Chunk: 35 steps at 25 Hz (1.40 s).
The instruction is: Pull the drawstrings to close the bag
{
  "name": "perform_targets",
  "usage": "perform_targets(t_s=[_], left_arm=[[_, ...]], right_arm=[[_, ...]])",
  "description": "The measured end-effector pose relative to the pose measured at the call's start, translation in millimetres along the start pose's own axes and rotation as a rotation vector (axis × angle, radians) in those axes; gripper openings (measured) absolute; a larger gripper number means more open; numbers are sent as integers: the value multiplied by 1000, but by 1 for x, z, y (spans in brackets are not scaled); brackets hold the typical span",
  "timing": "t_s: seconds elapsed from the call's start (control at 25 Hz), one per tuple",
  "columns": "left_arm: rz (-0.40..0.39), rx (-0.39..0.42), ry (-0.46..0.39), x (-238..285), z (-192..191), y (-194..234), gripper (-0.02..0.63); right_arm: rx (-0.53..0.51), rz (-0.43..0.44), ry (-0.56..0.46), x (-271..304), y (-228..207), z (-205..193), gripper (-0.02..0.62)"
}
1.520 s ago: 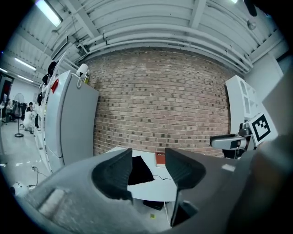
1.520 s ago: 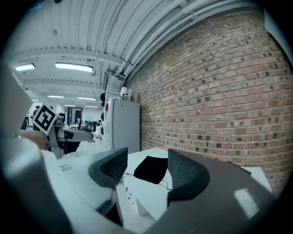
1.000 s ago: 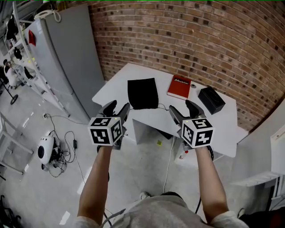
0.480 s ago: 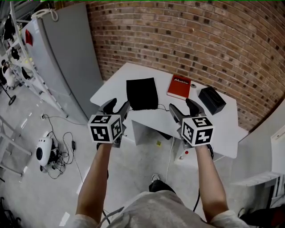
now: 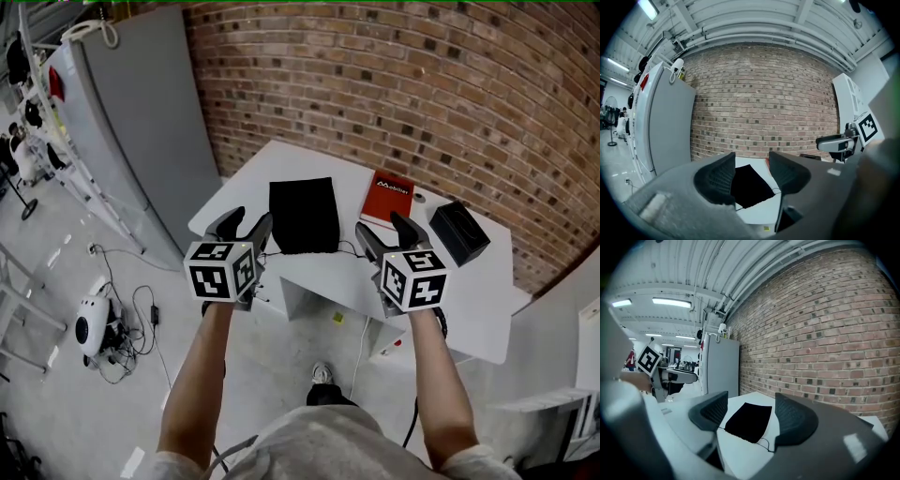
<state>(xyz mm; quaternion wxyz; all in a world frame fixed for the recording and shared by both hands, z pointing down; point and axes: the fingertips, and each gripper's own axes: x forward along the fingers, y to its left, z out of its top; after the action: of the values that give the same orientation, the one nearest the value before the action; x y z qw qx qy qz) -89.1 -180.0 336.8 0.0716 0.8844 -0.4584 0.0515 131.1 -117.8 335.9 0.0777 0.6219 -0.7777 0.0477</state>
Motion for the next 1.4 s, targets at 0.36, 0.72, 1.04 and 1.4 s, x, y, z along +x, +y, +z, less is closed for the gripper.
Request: perform_targets(t_s=[0.36,0.72,1.04,1.4], left_arm=[[18,-6,-7,66,13,23,230],[29,-11,2,107,15,40,230],[-20,19,72,128,-13,47,232],[-80,44,194,135,-69,50,232]], right_arm=[[-1,18,6,66,-39,9,313],[-10,41,23,111,-62,12,313],[-64,110,131,139,-66,-23,313],[-159,219,297,154,-55,-79,305]])
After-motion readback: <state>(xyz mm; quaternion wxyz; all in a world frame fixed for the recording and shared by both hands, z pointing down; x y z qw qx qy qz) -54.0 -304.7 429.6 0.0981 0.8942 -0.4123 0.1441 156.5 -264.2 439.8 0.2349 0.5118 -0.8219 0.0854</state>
